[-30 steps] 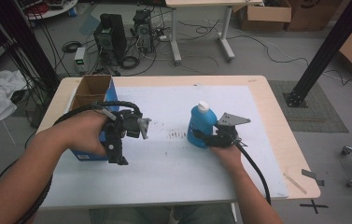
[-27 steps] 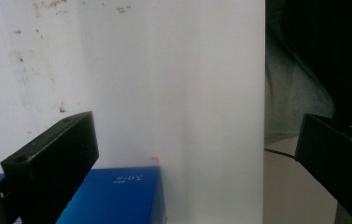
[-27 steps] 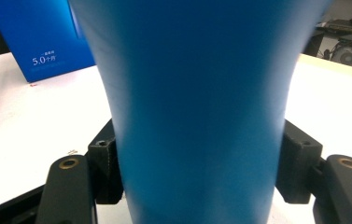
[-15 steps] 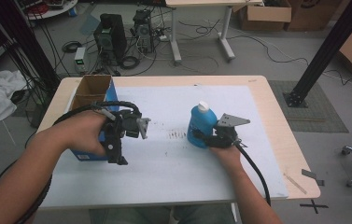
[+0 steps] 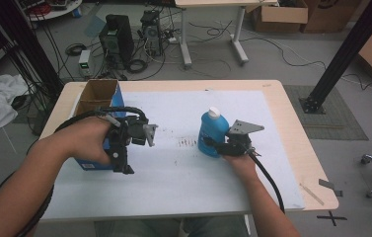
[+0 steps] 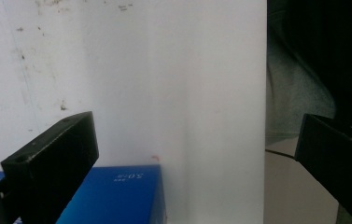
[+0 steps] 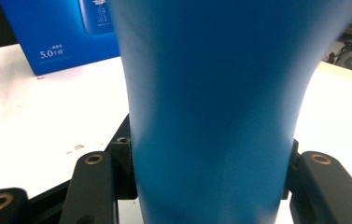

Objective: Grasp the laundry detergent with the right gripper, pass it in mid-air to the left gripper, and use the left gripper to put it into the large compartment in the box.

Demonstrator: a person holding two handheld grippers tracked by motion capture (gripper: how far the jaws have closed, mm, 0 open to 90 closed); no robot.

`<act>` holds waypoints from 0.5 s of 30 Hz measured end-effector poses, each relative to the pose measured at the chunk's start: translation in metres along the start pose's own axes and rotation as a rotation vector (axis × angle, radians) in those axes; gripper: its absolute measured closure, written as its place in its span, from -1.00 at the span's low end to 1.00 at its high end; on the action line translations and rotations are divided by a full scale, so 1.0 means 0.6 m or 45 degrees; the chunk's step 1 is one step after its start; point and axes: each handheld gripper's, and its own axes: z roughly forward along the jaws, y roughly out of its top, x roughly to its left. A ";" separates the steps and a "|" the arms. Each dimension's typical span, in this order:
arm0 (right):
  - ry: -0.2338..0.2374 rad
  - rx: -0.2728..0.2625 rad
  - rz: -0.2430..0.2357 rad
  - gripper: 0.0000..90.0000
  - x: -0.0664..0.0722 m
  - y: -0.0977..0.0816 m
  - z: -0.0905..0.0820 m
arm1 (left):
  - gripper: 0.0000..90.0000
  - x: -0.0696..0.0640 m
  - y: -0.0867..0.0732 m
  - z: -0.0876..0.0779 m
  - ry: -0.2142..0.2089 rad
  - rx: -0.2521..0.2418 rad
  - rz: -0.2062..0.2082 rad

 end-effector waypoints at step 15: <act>0.106 -0.013 -0.085 0.01 0.007 0.063 -0.045 | -1.00 0.004 0.019 -0.010 0.006 0.015 0.023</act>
